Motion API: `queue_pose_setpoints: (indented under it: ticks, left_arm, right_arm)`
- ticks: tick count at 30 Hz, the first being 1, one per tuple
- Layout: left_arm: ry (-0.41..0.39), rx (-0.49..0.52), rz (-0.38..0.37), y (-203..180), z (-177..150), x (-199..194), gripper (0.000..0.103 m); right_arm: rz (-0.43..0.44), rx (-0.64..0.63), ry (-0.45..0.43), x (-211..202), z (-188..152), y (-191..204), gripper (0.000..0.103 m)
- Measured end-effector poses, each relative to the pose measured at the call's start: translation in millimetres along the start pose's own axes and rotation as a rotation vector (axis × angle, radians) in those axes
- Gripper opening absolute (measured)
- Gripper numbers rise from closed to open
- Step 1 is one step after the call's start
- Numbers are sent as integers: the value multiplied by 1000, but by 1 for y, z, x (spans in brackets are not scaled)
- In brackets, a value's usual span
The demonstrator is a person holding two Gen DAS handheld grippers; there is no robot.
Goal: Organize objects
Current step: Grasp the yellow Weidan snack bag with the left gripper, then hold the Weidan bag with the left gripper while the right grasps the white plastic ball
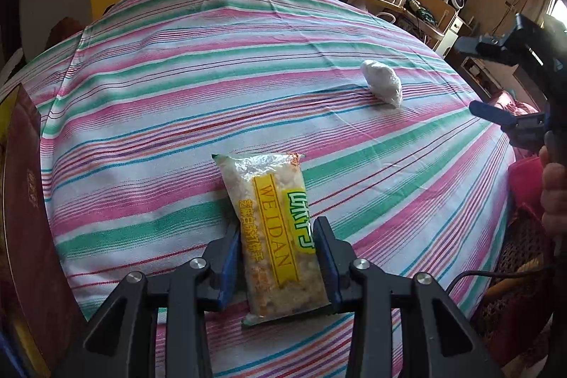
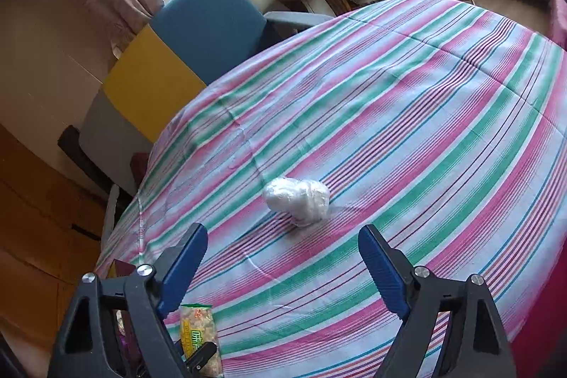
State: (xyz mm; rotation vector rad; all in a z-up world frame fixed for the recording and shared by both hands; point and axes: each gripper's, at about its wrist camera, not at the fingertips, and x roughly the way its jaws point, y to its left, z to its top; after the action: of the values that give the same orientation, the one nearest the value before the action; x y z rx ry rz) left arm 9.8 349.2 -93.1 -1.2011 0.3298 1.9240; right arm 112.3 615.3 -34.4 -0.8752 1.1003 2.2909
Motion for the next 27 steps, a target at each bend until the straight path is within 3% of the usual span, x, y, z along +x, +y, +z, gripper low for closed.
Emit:
queue_pose_setpoints:
  ticks: [6,10,13,18,20,21,22,27]
  left_arm:
    - [-29,-10,-37,3,-5,-2,40]
    - [-41,-19,-48,5,-7,-1,40]
    - [-49,-24,-55,5,-7,-1,40]
    - [-63,-35,-74,9,-10,-3,40]
    - [-66,-38,-78,9,-11,-3,40]
    - [-68,-40,-79,9,-11,-4,40]
    - [-70,-41,-81,9,-11,-4,40]
    - [-84,-43,-79,8,-12,-3,40]
  right_arm:
    - [-107,-65,156,32,-5,17,67]
    - [-174,-199,185,51,5,51,67]
    - [-274,-367,195,75,14,76,70]
    - [-431,-510,244,123,18,77,69]
    - [-447,-513,255,136,19,69,59]
    - [-473,-514,239,140,19,66,45]
    - [-496,-520,217,141,21,65,44]
    - [-399,-542,216,129,15,73,40]
